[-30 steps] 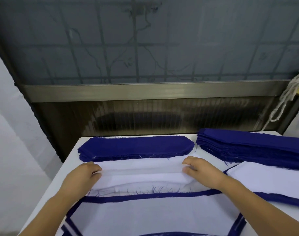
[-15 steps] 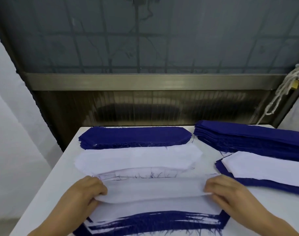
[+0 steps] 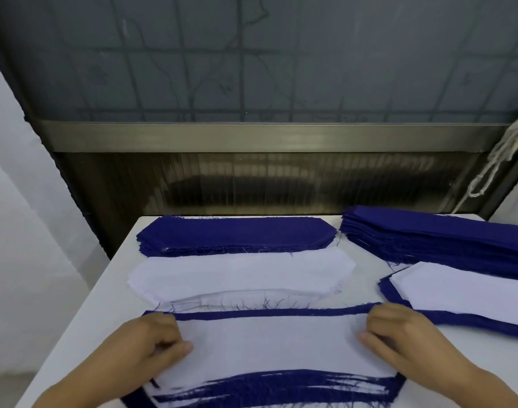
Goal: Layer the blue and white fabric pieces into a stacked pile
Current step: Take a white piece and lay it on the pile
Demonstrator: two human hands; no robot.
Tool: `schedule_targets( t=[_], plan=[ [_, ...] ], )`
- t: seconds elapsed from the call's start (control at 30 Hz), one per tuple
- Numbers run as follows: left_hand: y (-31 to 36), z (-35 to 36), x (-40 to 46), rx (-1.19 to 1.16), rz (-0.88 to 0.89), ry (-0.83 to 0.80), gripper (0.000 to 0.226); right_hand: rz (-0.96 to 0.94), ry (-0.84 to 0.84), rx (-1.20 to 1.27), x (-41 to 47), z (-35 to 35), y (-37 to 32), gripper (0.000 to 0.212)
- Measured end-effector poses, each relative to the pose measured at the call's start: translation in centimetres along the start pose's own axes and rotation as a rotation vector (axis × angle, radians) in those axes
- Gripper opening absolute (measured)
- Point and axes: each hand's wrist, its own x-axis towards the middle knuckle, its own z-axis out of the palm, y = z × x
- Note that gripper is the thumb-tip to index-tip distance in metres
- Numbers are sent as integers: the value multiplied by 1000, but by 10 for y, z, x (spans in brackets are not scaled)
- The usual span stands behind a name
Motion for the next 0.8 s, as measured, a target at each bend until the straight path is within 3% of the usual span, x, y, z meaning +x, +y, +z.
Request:
schedule_targets(
  t=[0.1,0.23,0.43,0.63,0.8],
  plan=[
    [-3,5,32,73,-82,49,21,91,-34,53,34,4,8,38],
    [5,8,96,125,-138,154,11,169,-65,140,104,21,22,8],
    [18,8,188,40,-132,251,28,324,-59,178,189,54,43,11],
    [11,18,230,-68,-184,102,30,332,-134,121,211,78,61,7],
    [6,22,243,-127,-214,100,26,299,-166,116,222,81,69,10]
  ],
)
